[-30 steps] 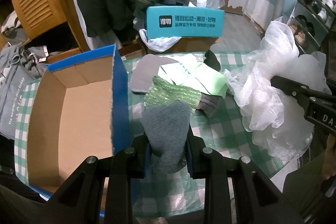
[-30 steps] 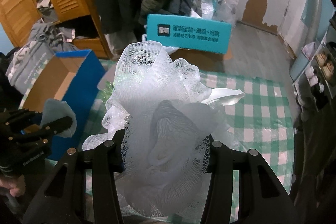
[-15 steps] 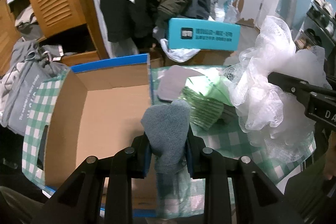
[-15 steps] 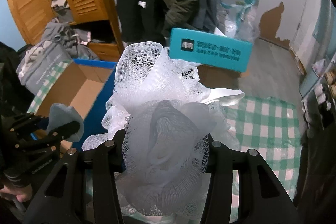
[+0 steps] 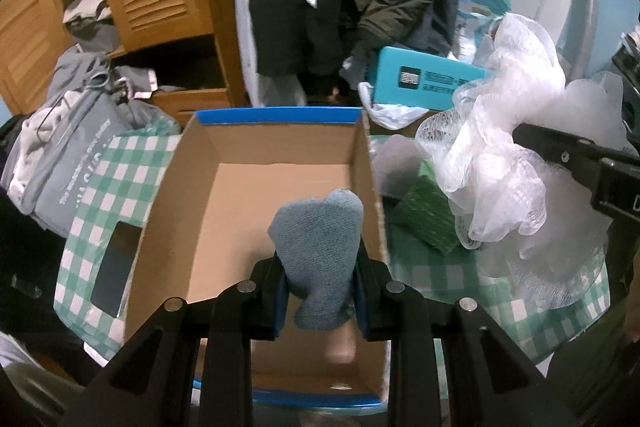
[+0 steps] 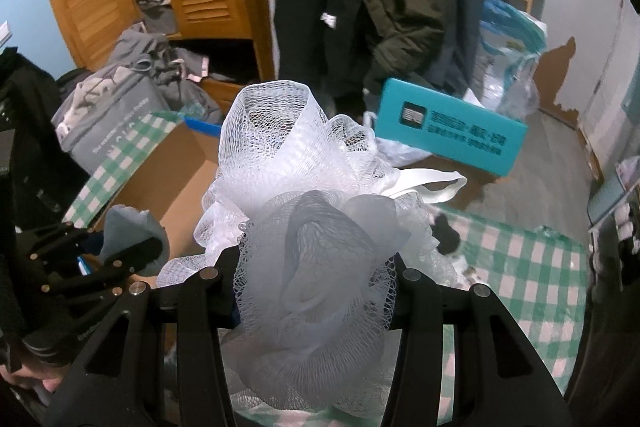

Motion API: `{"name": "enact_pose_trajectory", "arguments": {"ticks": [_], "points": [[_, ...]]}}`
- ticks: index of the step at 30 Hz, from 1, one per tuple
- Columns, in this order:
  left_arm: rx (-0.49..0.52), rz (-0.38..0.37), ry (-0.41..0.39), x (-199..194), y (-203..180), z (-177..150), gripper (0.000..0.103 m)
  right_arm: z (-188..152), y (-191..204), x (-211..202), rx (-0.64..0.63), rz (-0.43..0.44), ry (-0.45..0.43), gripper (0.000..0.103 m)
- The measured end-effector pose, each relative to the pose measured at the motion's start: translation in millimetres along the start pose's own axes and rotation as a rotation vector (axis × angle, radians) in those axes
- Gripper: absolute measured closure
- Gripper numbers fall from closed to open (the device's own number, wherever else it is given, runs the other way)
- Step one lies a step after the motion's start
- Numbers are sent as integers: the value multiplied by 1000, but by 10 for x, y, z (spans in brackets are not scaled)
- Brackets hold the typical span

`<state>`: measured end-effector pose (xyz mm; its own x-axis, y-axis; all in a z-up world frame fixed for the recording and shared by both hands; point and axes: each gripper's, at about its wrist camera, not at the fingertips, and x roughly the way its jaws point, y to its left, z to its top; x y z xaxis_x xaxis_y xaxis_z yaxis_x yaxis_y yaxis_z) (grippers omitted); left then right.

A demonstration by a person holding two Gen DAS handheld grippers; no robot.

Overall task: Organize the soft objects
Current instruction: 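Grasp the grey sock with the left tool while the right tool lifts the bath puff, then lower the bath puff into the shoebox and open the right tool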

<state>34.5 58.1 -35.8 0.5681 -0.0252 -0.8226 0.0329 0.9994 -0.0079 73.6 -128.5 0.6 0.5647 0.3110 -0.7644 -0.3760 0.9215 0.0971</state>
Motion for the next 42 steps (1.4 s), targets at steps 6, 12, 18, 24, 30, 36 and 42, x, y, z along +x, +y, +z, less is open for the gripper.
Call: {"name": "enact_pose_trajectory", "arguments": {"ticks": [6,12,18,24,30,36,42], "points": [[-39,23,7,37,275,-26,76,139,254,151,-33,20,9,56],[-83,58,25,105,561,-55,76,277,573,281,-78,46,14,57],[-121,80,45,192,775,-81,76,387,866,465,-119,71,30,57],[-150,92,62,254,927,-110,76,445,1098,704,-149,87,63,57],[-173,100,79,319,1030,-126,76,445,1233,906,-165,97,101,57],[-201,116,109,424,1083,-133,67,438,1325,1029,-178,111,128,56],[-209,138,99,394,1100,-135,42,445,1349,1075,-164,128,132,39]]}}
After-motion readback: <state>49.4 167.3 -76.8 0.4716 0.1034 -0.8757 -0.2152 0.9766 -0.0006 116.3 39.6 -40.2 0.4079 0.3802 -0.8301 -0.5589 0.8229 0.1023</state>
